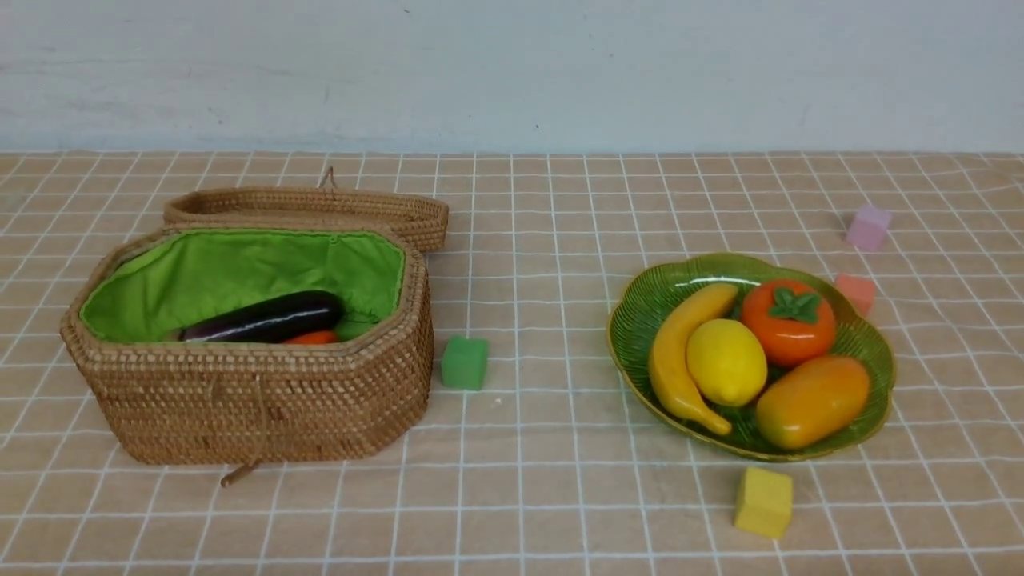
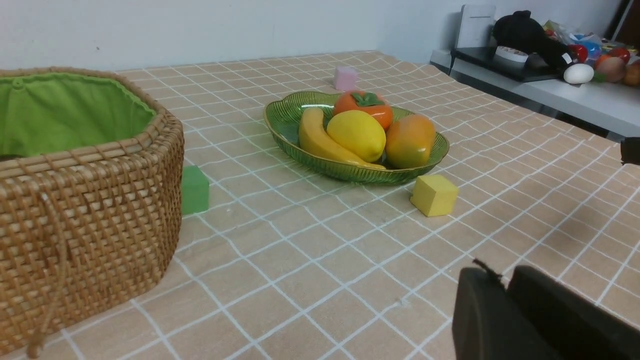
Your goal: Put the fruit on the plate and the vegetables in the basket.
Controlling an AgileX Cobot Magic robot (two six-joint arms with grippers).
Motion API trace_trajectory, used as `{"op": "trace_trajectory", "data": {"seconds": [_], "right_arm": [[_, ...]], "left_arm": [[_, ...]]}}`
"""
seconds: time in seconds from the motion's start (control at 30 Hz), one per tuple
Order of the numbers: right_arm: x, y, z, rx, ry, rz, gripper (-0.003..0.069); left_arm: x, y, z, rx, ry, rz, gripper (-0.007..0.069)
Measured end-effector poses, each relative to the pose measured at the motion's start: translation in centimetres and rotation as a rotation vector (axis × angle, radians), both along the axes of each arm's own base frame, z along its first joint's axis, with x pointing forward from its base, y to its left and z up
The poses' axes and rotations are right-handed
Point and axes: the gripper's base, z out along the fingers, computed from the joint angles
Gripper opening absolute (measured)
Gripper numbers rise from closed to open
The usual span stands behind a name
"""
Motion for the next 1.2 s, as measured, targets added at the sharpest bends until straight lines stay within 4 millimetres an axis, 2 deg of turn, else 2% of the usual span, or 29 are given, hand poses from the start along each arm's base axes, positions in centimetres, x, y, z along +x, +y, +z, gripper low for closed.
{"op": "trace_trajectory", "data": {"seconds": [0.7, 0.87, 0.93, 1.0, 1.07, 1.2], "right_arm": [[0.0, 0.0, 0.0, -0.007, 0.000, -0.002, 0.0000], [0.0, 0.0, 0.0, -0.008, 0.000, -0.002, 0.0003], [0.0, 0.0, 0.0, -0.008, 0.000, -0.002, 0.0003], [0.0, 0.0, 0.0, -0.008, 0.000, -0.002, 0.0003], [0.0, 0.0, 0.0, -0.008, 0.001, -0.002, 0.0003], [0.0, 0.0, 0.0, -0.008, 0.001, -0.002, 0.0008]], "left_arm": [[0.1, 0.0, -0.2, 0.006, -0.016, 0.008, 0.0082], [0.7, 0.5, -0.5, -0.052, -0.031, 0.157, 0.0070], [1.3, 1.1, -1.5, -0.114, -0.002, 0.323, 0.0004], [1.5, 1.5, -2.0, -0.119, 0.014, 0.393, -0.0013], [1.6, 2.0, -2.9, -0.086, 0.086, 0.499, -0.0013], [1.4, 2.2, -4.5, -0.009, 0.239, 0.539, -0.0013]]}}
